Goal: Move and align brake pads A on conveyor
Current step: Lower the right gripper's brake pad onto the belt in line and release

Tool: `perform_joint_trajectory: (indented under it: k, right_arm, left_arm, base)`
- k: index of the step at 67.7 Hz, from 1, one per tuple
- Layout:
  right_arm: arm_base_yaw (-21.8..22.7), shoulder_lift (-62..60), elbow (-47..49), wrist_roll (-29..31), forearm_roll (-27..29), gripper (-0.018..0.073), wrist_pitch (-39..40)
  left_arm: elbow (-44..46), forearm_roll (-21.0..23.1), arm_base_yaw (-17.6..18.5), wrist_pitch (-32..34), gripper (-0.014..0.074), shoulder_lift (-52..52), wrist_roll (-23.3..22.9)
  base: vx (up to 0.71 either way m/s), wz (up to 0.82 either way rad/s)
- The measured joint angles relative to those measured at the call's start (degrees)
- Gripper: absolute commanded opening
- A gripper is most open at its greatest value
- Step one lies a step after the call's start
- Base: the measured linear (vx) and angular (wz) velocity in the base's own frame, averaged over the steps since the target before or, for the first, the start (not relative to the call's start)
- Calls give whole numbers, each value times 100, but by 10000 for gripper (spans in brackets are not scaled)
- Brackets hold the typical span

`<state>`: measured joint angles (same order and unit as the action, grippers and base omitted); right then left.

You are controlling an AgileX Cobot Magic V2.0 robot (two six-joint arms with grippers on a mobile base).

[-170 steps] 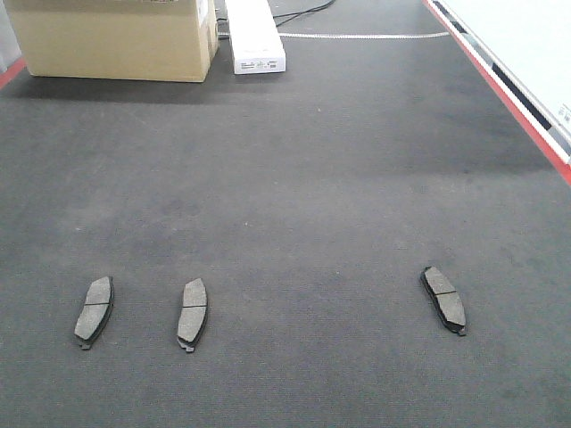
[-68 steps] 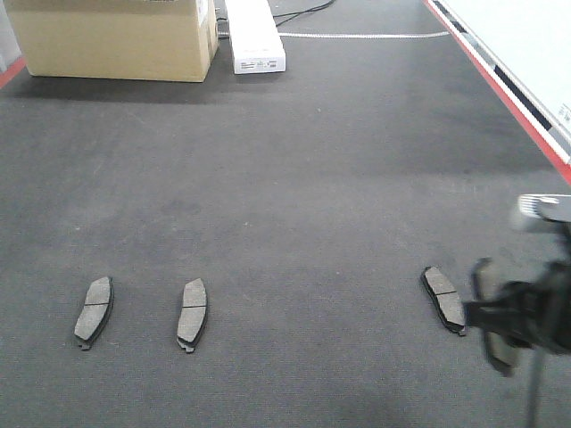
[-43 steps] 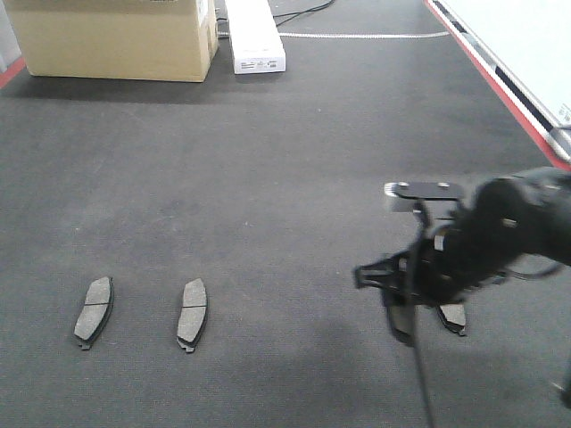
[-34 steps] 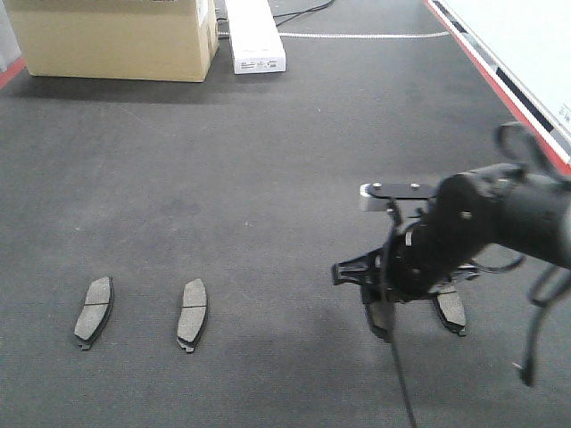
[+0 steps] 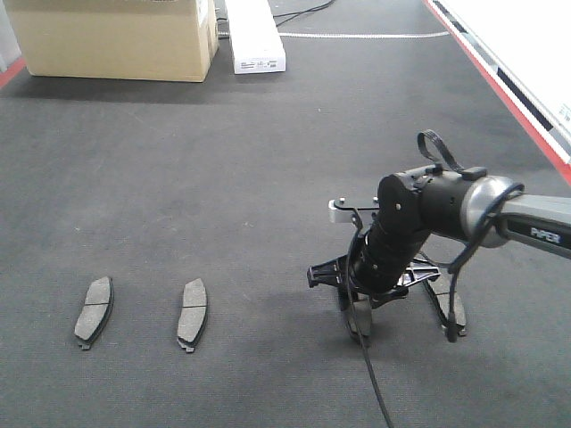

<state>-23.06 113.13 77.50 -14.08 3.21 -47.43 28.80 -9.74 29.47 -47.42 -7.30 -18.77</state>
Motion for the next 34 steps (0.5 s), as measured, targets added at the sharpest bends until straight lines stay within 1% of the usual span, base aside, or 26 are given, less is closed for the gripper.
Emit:
perform_joint_trajectory:
  k: [4, 8, 21, 34]
  right_arm:
    - [0, 5, 16, -15, -54, 503, -24]
    - [0, 5, 28, -45, -180, 515, -44]
    - [0, -276, 28, -343, -828, 512, -241]
    - [0, -1133, -156, -377, -1162, 505, -342]
  left_arm:
    - [0, 0, 0, 0, 502, 0, 0]
    - [0, 0, 0, 0, 502, 0, 0]
    - [0, 0, 0, 0, 502, 0, 0]
    - [0, 0, 0, 0, 502, 0, 0]
  base:
    - [0, 0]
    - [0, 0]
    - [0, 0]
    - [0, 0]
